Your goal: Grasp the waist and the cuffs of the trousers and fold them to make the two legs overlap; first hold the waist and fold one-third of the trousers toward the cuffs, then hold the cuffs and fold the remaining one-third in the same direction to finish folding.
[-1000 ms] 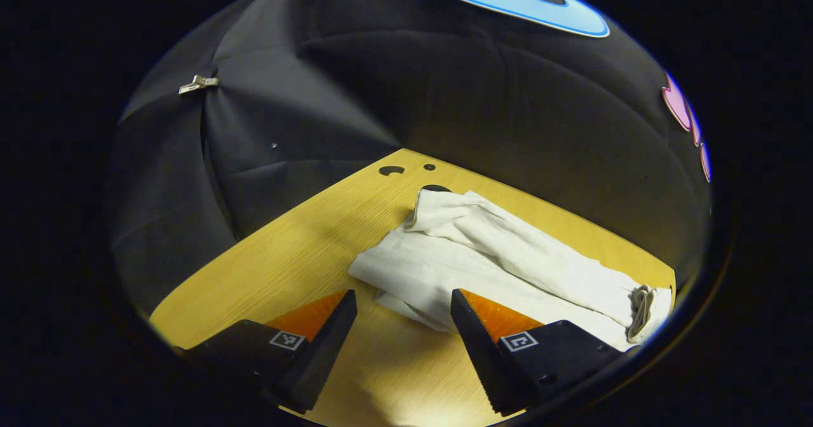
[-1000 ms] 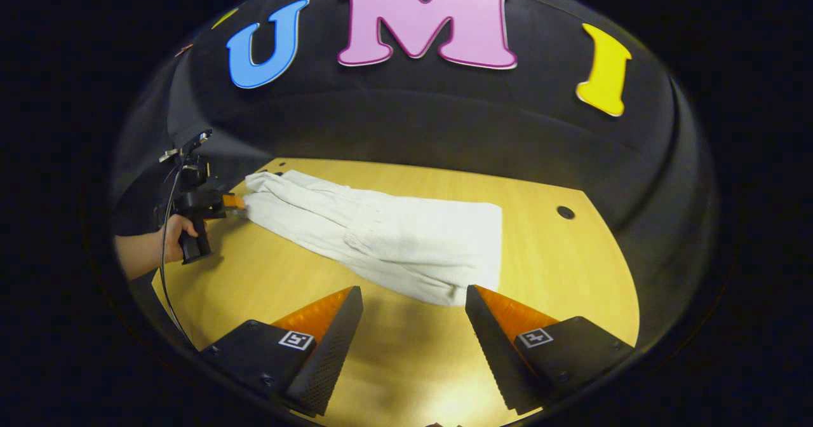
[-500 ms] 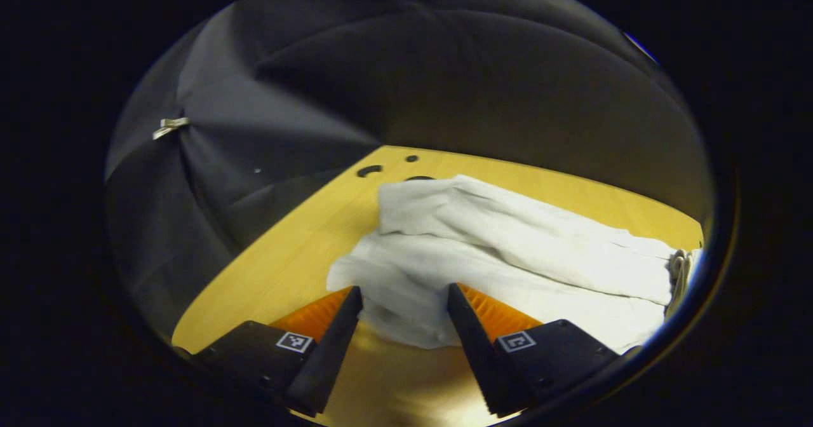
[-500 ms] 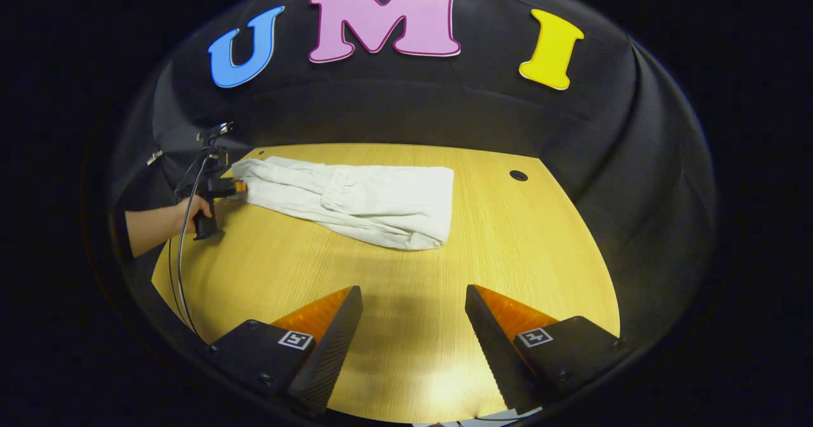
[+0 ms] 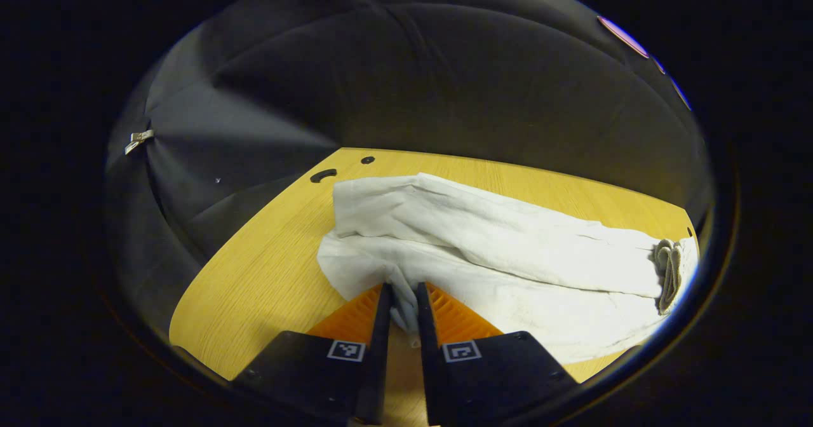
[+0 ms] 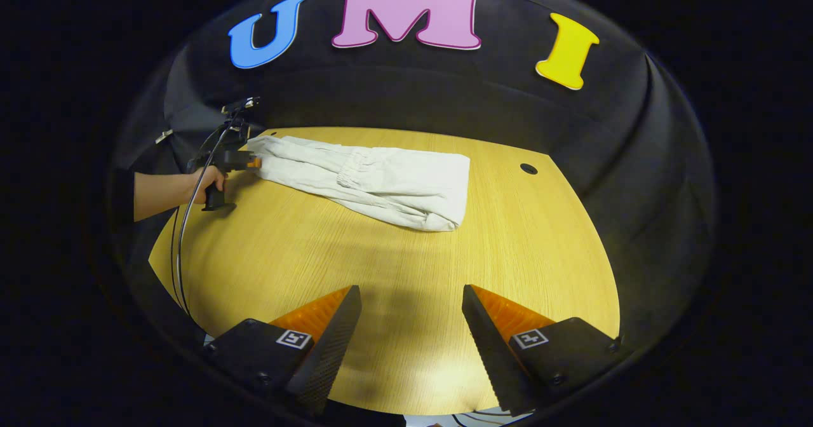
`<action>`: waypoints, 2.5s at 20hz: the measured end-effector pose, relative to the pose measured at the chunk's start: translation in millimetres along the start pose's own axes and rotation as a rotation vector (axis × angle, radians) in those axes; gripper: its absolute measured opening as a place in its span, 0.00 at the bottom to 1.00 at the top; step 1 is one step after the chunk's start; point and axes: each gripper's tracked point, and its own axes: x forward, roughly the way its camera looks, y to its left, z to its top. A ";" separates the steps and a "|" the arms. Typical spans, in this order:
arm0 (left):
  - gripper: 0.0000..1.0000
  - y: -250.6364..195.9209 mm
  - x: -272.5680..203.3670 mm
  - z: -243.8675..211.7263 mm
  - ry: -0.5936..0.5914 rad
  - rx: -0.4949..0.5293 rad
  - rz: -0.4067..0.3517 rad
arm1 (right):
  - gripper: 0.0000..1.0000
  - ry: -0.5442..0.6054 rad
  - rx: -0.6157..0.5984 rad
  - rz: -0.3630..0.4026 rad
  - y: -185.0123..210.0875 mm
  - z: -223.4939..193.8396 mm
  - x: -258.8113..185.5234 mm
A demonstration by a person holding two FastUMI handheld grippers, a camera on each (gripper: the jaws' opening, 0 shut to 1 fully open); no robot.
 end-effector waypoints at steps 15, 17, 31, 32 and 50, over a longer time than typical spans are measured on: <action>0.05 -19.2 -66.5 72.4 -0.154 -0.130 -0.186 | 0.98 -0.051 0.121 -0.146 -60.0 -1.7 -21.8; 0.05 -36.9 -84.0 95.7 -0.199 -0.112 -0.225 | 0.98 -0.081 0.143 -0.157 -65.0 4.0 -29.3; 0.05 -263.6 -204.1 181.7 -0.323 -0.095 -0.477 | 0.98 -0.193 0.158 -0.121 -121.9 15.2 -62.9; 0.05 -282.9 -212.9 183.1 -0.322 -0.099 -0.503 | 0.98 -0.197 0.168 -0.117 -125.6 16.2 -62.9; 0.14 -490.3 -259.1 4.4 -0.039 0.086 -0.708 | 0.98 -0.209 0.224 -0.107 -159.9 -16.4 -94.3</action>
